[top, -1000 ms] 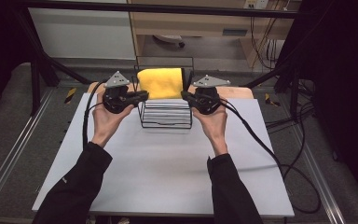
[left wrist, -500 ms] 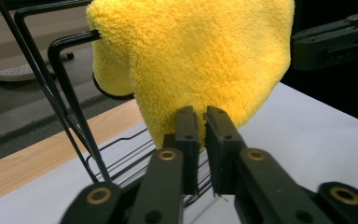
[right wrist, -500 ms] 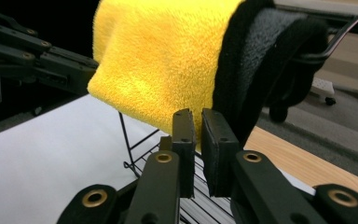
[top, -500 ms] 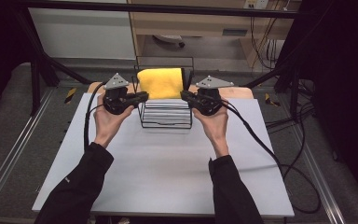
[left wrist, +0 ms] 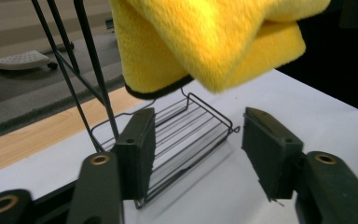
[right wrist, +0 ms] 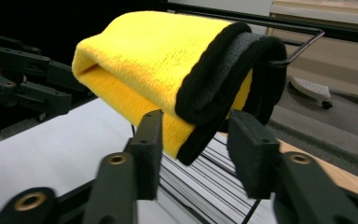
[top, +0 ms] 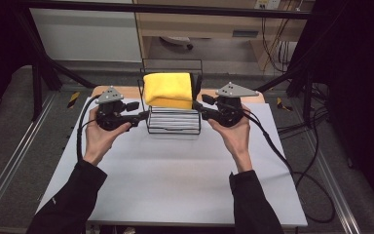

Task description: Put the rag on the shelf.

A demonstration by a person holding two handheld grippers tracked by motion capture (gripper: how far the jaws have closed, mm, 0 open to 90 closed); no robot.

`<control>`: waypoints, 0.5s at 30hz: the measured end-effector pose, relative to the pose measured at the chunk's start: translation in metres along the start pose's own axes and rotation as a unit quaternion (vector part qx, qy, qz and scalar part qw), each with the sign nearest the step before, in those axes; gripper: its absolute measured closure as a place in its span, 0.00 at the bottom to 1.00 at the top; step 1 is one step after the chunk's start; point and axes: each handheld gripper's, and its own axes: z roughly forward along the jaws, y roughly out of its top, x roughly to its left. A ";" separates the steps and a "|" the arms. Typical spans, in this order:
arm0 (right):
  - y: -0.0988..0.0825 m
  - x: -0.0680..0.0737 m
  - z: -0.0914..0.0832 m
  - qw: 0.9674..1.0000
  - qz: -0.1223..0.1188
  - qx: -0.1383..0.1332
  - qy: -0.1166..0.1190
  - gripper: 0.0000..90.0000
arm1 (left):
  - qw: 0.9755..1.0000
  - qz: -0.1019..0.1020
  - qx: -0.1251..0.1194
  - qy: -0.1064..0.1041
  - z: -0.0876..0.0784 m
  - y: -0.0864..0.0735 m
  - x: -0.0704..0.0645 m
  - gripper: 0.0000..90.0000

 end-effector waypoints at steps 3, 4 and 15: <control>-0.004 0.001 -0.006 1.000 0.002 -0.001 0.005 0.52 | 1.000 -0.003 0.015 -0.001 -0.003 -0.010 0.001 0.38; -0.005 0.001 -0.008 1.000 0.005 0.000 0.005 0.49 | 1.000 -0.002 0.019 -0.001 -0.004 -0.014 0.001 0.36; -0.031 -0.005 -0.027 1.000 0.013 0.024 0.012 0.22 | 0.999 0.000 0.040 0.001 -0.020 -0.052 0.005 0.18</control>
